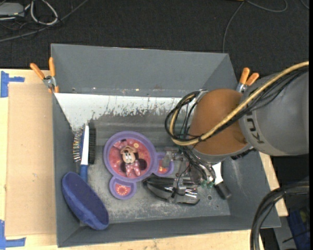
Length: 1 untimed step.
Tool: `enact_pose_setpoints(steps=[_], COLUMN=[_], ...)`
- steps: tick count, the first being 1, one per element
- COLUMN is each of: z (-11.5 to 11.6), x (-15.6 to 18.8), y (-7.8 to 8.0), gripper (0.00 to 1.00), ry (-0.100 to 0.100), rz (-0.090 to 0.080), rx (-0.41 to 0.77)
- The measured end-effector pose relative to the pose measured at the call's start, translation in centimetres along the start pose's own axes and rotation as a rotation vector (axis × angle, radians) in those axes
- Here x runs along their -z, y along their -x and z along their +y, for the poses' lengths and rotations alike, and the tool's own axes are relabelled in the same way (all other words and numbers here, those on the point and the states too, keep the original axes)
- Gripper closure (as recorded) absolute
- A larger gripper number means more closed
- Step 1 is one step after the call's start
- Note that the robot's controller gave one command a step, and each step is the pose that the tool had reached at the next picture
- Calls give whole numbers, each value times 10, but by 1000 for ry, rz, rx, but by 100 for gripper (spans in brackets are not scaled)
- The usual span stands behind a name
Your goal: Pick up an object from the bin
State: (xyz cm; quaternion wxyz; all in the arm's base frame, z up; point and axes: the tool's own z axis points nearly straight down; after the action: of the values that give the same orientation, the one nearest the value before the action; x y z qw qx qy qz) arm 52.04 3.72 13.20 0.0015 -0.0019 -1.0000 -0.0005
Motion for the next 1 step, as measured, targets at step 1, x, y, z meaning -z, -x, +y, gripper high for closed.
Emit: enact_pose_setpoints(steps=[1], z=[0], x=[0], y=[0], gripper=[0], ry=[0], rz=[-1], rx=[0])
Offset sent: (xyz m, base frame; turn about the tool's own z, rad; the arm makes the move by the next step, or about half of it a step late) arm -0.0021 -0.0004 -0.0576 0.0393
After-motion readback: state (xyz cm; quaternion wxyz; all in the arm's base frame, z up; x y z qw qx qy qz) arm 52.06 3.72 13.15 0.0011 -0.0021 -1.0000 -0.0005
